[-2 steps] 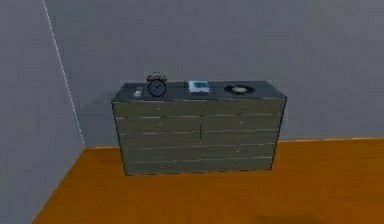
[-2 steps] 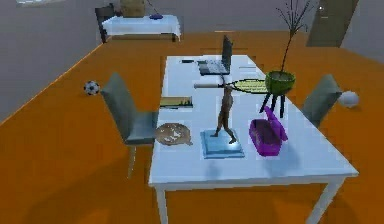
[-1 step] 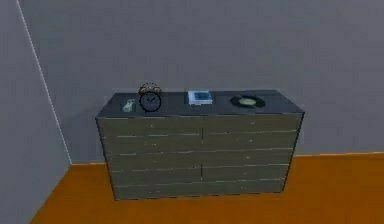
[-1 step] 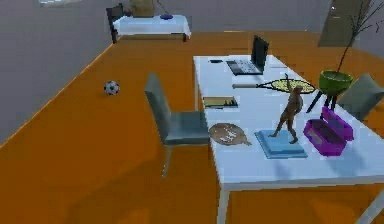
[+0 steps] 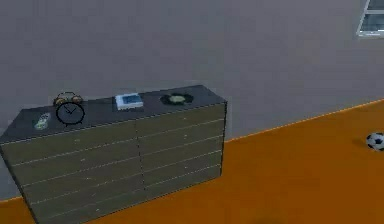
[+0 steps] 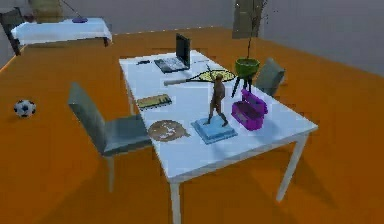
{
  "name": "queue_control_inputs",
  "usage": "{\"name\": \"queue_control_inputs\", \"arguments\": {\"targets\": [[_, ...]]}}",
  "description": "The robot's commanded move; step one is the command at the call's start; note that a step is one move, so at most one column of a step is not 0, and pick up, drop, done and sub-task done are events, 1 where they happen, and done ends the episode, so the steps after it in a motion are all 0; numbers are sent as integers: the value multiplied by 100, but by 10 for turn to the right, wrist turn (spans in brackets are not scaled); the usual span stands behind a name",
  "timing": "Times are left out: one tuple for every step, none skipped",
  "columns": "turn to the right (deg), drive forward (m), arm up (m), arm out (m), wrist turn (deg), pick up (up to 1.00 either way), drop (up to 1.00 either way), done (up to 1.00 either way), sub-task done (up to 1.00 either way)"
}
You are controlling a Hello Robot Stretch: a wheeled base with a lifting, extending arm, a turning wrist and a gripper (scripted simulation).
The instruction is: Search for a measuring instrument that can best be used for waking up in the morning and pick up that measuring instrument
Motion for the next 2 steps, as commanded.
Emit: {"name": "queue_control_inputs", "arguments": {"targets": [[0,75,0,0,0,0,0,0,0],[-450,0,0,0,0,0,0,0,0]]}}
